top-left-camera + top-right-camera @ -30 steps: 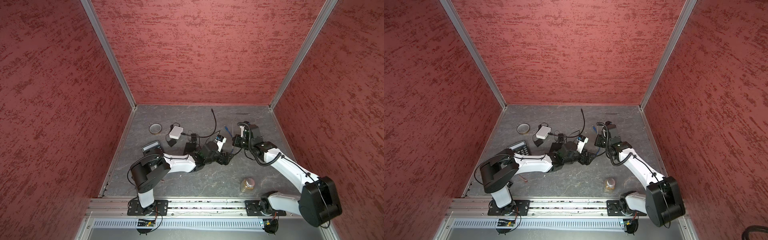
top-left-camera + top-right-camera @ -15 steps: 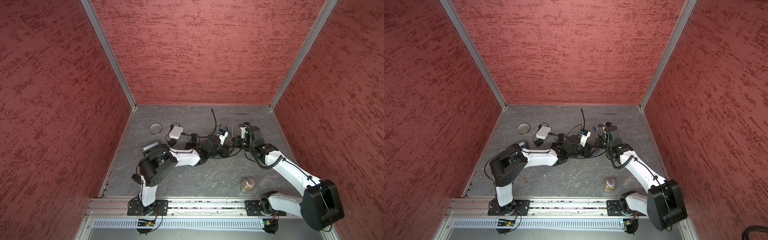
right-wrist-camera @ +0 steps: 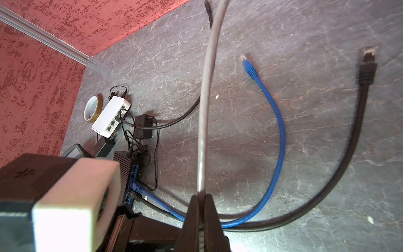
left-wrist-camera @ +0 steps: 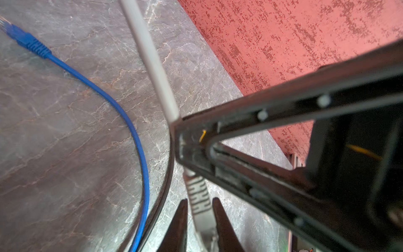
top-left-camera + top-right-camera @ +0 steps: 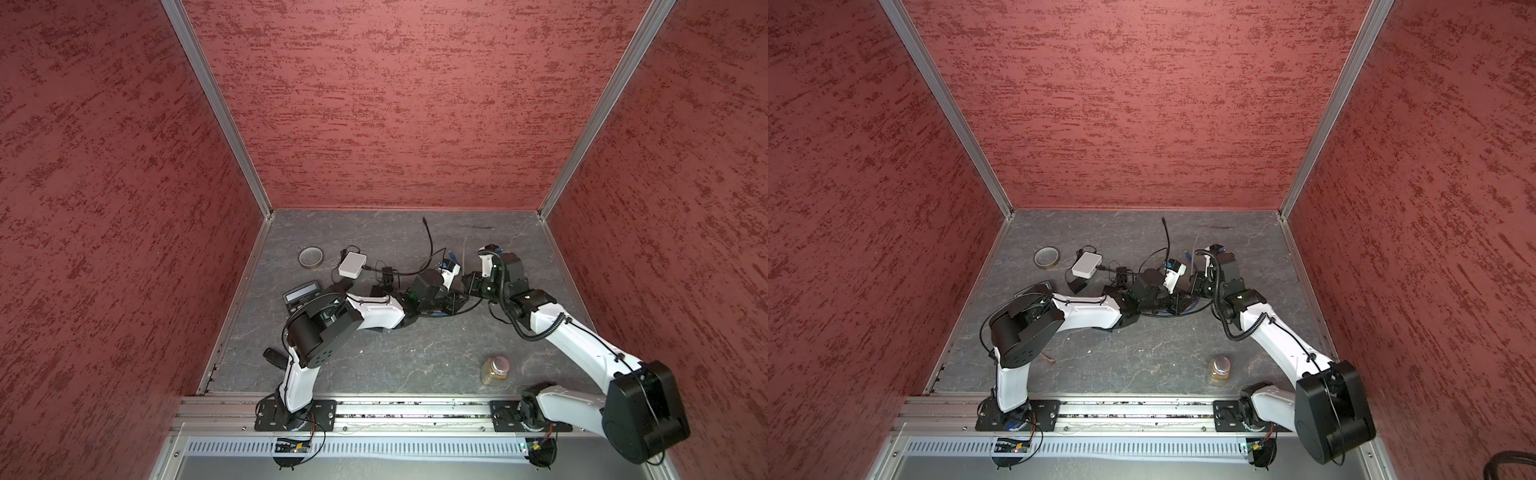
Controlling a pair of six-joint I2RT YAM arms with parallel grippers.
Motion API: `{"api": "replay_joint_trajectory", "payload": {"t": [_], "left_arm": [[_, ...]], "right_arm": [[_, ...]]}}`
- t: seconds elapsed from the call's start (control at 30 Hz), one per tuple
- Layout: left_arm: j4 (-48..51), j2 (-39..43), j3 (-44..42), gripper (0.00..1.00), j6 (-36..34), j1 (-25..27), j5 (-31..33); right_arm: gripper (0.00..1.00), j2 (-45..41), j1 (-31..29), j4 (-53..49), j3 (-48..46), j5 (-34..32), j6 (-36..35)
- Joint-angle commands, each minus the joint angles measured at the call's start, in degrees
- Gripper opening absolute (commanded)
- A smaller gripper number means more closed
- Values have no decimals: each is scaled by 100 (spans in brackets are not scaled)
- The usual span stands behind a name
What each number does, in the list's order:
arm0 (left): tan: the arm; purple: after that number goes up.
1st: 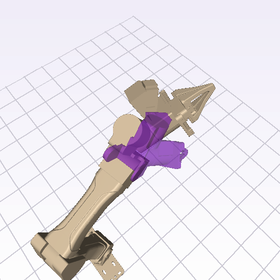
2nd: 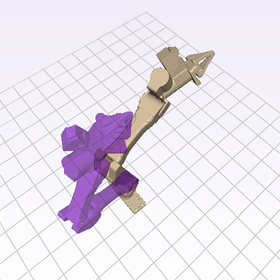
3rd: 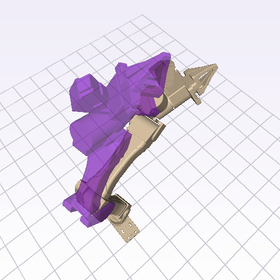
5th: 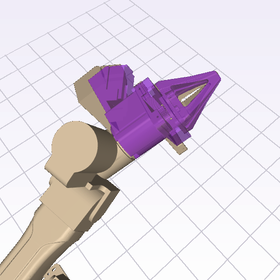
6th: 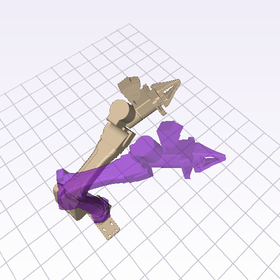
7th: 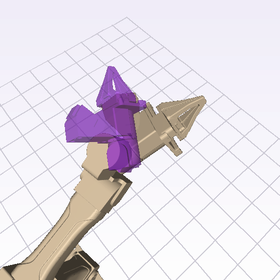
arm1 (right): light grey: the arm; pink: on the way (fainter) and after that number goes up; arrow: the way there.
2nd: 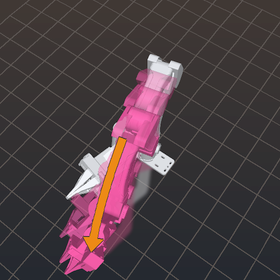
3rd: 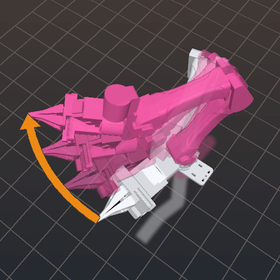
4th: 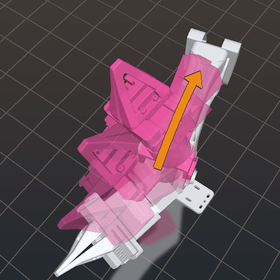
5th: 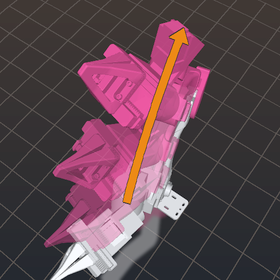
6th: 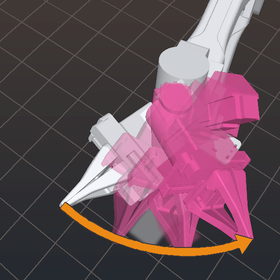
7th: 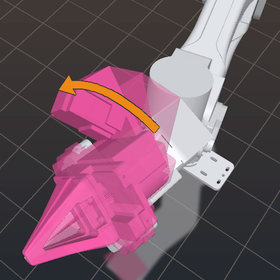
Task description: Insert the plug into the switch port
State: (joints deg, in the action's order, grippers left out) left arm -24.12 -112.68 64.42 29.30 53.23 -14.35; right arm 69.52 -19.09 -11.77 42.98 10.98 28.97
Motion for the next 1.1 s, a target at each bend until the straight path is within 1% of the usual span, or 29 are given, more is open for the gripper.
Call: {"api": "replay_joint_trajectory", "payload": {"t": [0.0,0.1,0.3,0.5,0.6,0.67,0.8,0.93,1.07], "left_arm": [[-46,-88,144,19,-8,-50,-45],[2,-65,117,9,-36,-67,2],[181,9,29,3,-213,-95,154],[469,273,-197,1,-535,-146,399],[773,500,-333,1,-849,-150,619],[1040,704,-432,1,-1164,-150,777],[1548,1216,-732,1,-1820,-148,1256],[1781,1753,-1094,1,-2556,-131,1659],[1910,2224,-1413,2,-3181,-70,1971]], "right_arm": [[0,-106,-33,179,-49,65,66],[0,-100,-31,183,-53,75,48],[0,-35,-33,139,-17,150,-38],[8,-150,-20,14,98,192,-291],[15,-277,-21,-80,191,323,-579],[21,-369,-16,-208,275,357,-803],[28,-573,6,-405,394,225,-1226],[32,-574,54,-450,556,204,-1804],[32,-367,72,-467,834,504,-2475]]}}
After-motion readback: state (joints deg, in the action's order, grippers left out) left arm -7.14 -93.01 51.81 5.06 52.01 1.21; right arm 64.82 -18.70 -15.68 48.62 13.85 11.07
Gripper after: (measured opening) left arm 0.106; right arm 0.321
